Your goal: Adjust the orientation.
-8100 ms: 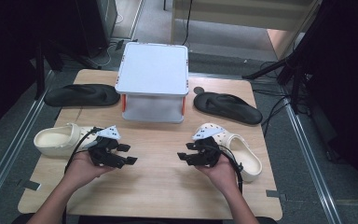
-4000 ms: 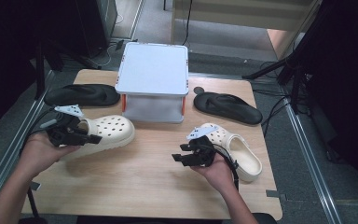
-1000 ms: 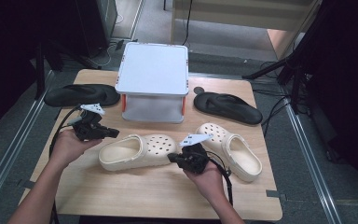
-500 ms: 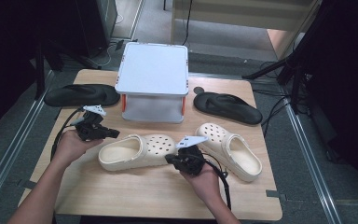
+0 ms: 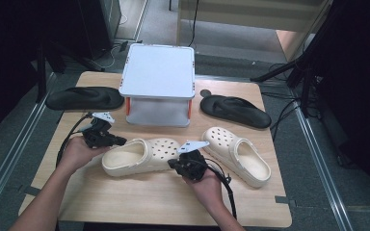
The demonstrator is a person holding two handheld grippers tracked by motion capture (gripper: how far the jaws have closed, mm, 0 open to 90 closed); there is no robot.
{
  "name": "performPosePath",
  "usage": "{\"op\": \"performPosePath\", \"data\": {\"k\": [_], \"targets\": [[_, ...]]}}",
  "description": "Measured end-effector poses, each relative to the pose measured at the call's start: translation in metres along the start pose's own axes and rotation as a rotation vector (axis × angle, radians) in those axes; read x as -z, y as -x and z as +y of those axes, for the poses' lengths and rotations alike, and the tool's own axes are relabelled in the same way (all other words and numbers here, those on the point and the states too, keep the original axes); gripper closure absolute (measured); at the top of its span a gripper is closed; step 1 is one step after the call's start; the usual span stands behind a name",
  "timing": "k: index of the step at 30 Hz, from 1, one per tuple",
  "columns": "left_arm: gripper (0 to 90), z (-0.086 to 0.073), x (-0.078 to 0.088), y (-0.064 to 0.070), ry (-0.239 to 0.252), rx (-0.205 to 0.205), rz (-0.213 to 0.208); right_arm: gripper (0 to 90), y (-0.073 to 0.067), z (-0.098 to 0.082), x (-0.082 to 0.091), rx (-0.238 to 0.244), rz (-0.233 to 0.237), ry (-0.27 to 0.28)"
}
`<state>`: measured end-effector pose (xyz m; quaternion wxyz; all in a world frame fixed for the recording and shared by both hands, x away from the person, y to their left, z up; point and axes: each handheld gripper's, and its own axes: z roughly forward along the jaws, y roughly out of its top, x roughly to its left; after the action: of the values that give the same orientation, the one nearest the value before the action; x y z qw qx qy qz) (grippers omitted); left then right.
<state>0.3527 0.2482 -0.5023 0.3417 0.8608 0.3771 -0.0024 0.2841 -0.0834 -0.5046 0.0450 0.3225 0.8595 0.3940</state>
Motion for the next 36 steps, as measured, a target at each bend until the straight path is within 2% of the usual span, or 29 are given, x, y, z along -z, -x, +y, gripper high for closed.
{"op": "performPosePath", "data": {"k": [6, 9, 15, 18, 20, 22, 26, 30, 32, 36], "targets": [[90.0, -0.008, 0.003, 0.001, 0.014, 0.032, -0.013, 90.0, 0.002, 0.002, -0.002, -0.006, -0.013, 0.008], [90.0, -0.011, 0.004, 0.005, 0.013, 0.032, -0.008, 90.0, 0.004, 0.003, -0.003, -0.009, -0.024, 0.012], [90.0, -0.017, 0.007, 0.015, 0.009, 0.051, -0.018, 90.0, 0.010, 0.006, -0.005, -0.038, -0.032, 0.019], [90.0, -0.018, 0.007, 0.023, 0.007, 0.043, -0.011, 90.0, 0.013, 0.009, -0.006, -0.055, -0.031, 0.015], [90.0, -0.018, 0.006, 0.025, 0.008, 0.059, -0.012, 90.0, 0.015, 0.010, -0.007, -0.053, -0.039, 0.016], [90.0, -0.020, 0.005, 0.026, 0.009, 0.074, -0.030, 90.0, 0.017, 0.011, -0.008, -0.058, -0.043, 0.017], [90.0, -0.021, 0.004, 0.032, 0.012, 0.074, -0.031, 90.0, 0.023, 0.015, -0.010, -0.076, -0.034, 0.024], [90.0, -0.020, 0.003, 0.037, 0.007, 0.056, -0.038, 90.0, 0.030, 0.021, -0.014, -0.089, -0.031, 0.023], [90.0, -0.019, 0.001, 0.040, 0.010, 0.051, -0.051, 90.0, 0.034, 0.024, -0.016, -0.082, -0.029, 0.015], [90.0, -0.016, -0.002, 0.046, 0.009, 0.035, -0.047, 90.0, 0.037, 0.030, -0.019, -0.083, -0.029, 0.001]]}}
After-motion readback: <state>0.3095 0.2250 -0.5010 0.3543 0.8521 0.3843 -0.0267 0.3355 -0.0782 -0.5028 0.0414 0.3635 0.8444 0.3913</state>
